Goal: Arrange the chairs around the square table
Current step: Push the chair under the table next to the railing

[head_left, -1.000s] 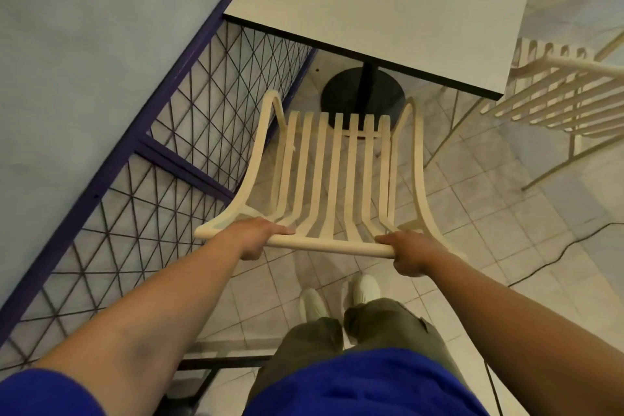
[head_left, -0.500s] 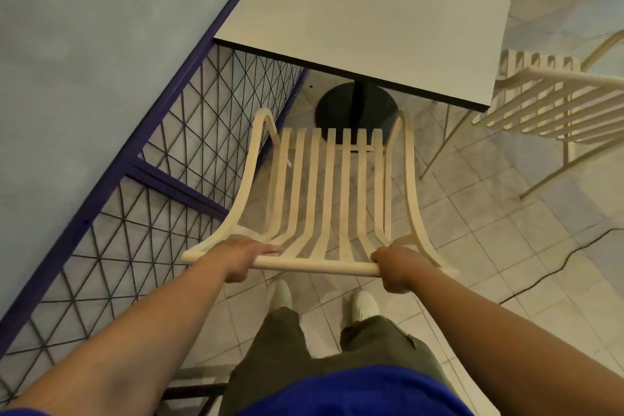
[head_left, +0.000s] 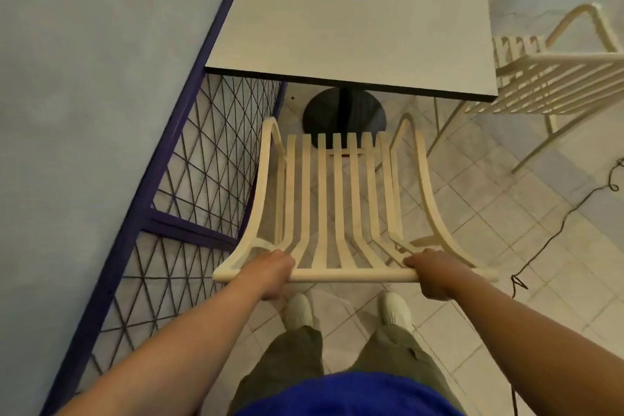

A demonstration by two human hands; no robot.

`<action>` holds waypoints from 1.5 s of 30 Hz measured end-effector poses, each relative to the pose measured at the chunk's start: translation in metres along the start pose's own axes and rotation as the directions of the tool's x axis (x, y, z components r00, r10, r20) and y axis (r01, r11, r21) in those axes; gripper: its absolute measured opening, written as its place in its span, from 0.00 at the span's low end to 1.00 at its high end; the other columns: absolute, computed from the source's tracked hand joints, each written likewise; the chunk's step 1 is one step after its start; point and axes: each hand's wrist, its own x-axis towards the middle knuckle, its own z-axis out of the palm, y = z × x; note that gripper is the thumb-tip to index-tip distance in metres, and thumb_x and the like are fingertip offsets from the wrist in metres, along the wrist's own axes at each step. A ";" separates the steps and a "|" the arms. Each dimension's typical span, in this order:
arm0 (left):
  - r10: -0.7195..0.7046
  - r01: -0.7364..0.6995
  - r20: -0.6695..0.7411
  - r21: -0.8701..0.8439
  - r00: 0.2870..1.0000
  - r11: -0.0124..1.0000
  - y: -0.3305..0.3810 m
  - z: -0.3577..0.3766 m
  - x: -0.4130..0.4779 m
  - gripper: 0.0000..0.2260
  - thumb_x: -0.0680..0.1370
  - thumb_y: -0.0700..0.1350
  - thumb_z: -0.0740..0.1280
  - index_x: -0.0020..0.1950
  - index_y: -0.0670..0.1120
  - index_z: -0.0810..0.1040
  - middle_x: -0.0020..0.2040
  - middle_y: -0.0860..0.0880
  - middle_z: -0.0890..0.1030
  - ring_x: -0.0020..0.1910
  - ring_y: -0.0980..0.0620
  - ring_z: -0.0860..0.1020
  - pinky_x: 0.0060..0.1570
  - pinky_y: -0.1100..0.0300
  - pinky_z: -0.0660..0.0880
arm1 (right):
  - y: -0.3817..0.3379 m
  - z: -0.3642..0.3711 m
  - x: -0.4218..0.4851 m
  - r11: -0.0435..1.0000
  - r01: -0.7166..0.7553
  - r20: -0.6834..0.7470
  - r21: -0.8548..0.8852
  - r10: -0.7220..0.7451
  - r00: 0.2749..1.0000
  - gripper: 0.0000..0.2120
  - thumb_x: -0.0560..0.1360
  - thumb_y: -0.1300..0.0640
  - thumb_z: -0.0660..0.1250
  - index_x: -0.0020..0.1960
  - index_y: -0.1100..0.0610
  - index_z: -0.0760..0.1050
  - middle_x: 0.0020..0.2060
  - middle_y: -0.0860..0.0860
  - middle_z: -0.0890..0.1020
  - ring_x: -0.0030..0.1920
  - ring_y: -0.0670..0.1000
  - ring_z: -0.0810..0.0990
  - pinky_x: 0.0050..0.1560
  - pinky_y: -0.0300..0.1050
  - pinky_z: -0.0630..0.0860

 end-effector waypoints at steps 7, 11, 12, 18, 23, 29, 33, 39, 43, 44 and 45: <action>0.094 -0.095 0.012 0.077 0.995 0.993 -0.053 -0.027 0.013 0.14 0.74 0.37 0.68 0.57 0.50 0.77 0.53 0.48 0.77 0.50 0.46 0.78 0.52 0.48 0.78 | -0.041 -0.003 0.011 0.998 -0.045 -0.025 0.046 0.046 0.999 0.16 0.75 0.59 0.67 0.60 0.46 0.75 0.47 0.45 0.75 0.46 0.47 0.75 0.47 0.41 0.70; 0.112 -0.117 0.037 0.136 0.993 0.984 -0.073 -0.042 0.016 0.13 0.74 0.37 0.67 0.57 0.49 0.77 0.53 0.47 0.77 0.50 0.45 0.79 0.51 0.47 0.78 | -0.063 -0.006 0.014 0.995 -0.068 -0.045 0.073 0.072 0.996 0.16 0.75 0.59 0.67 0.60 0.47 0.75 0.50 0.47 0.78 0.48 0.48 0.77 0.52 0.44 0.75; 0.110 -0.114 0.041 0.136 0.993 0.984 -0.076 -0.044 0.017 0.13 0.74 0.37 0.67 0.57 0.49 0.77 0.53 0.47 0.77 0.50 0.45 0.79 0.51 0.47 0.78 | -0.065 -0.006 0.016 0.994 -0.071 -0.056 0.080 0.076 0.996 0.15 0.75 0.59 0.67 0.60 0.47 0.75 0.50 0.47 0.78 0.48 0.48 0.77 0.53 0.44 0.75; 0.098 -0.104 0.057 0.128 0.994 0.986 -0.073 -0.048 0.014 0.16 0.74 0.37 0.67 0.60 0.50 0.76 0.55 0.47 0.77 0.52 0.45 0.78 0.51 0.50 0.77 | -0.061 -0.003 0.015 0.984 -0.064 -0.076 0.164 0.078 0.994 0.13 0.74 0.57 0.67 0.56 0.44 0.76 0.47 0.46 0.78 0.47 0.48 0.77 0.54 0.47 0.77; 0.074 -0.076 0.057 0.031 0.996 0.997 -0.075 -0.044 0.009 0.23 0.74 0.40 0.68 0.67 0.55 0.74 0.61 0.50 0.77 0.55 0.49 0.76 0.55 0.50 0.77 | -0.061 -0.002 0.011 0.976 -0.016 -0.061 0.219 0.030 0.998 0.13 0.71 0.51 0.69 0.54 0.41 0.75 0.45 0.44 0.78 0.45 0.46 0.77 0.52 0.47 0.77; 0.054 -0.053 0.072 -0.017 0.996 0.998 -0.068 -0.046 0.002 0.36 0.75 0.38 0.67 0.76 0.67 0.62 0.67 0.52 0.75 0.60 0.50 0.76 0.57 0.51 0.76 | -0.059 0.002 0.012 0.983 0.013 -0.089 0.181 0.003 0.996 0.15 0.73 0.52 0.69 0.58 0.43 0.74 0.49 0.44 0.79 0.47 0.47 0.78 0.53 0.47 0.77; 0.061 -0.061 0.063 -0.004 0.996 0.998 -0.068 -0.049 0.003 0.34 0.77 0.37 0.65 0.75 0.68 0.65 0.68 0.52 0.76 0.62 0.49 0.76 0.59 0.49 0.75 | -0.061 0.001 0.015 0.991 0.027 -0.092 0.133 -0.015 0.996 0.16 0.75 0.56 0.68 0.61 0.45 0.74 0.51 0.46 0.79 0.48 0.48 0.78 0.54 0.46 0.77; 0.038 -0.037 0.068 -0.007 0.997 0.999 -0.074 -0.048 0.005 0.24 0.75 0.40 0.68 0.69 0.56 0.72 0.61 0.51 0.78 0.56 0.50 0.77 0.54 0.53 0.76 | -0.059 -0.001 0.016 0.988 0.009 -0.099 0.155 0.007 0.995 0.15 0.74 0.54 0.69 0.58 0.43 0.74 0.49 0.44 0.77 0.48 0.46 0.76 0.53 0.45 0.75; 0.034 -0.036 0.070 0.030 0.997 0.999 -0.081 -0.047 0.009 0.24 0.76 0.41 0.67 0.71 0.55 0.72 0.62 0.50 0.78 0.56 0.49 0.77 0.54 0.52 0.76 | -0.057 -0.005 0.017 0.993 -0.023 -0.081 0.118 0.033 0.996 0.17 0.73 0.53 0.68 0.60 0.41 0.73 0.49 0.43 0.77 0.48 0.46 0.76 0.53 0.45 0.75; 0.044 -0.046 0.070 0.028 0.997 0.999 -0.080 -0.047 0.010 0.26 0.76 0.40 0.67 0.73 0.56 0.69 0.64 0.50 0.77 0.58 0.49 0.76 0.56 0.52 0.76 | -0.057 -0.005 0.017 0.993 -0.029 -0.077 0.116 0.038 0.996 0.18 0.72 0.54 0.69 0.60 0.41 0.74 0.48 0.42 0.77 0.47 0.46 0.76 0.52 0.45 0.76; 0.059 -0.060 0.074 0.019 0.996 0.998 -0.080 -0.047 0.011 0.29 0.77 0.39 0.67 0.75 0.58 0.66 0.66 0.51 0.75 0.61 0.48 0.76 0.58 0.52 0.75 | -0.057 -0.005 0.018 0.993 -0.032 -0.070 0.111 0.040 0.997 0.18 0.72 0.54 0.69 0.60 0.41 0.74 0.48 0.42 0.77 0.47 0.46 0.76 0.52 0.45 0.76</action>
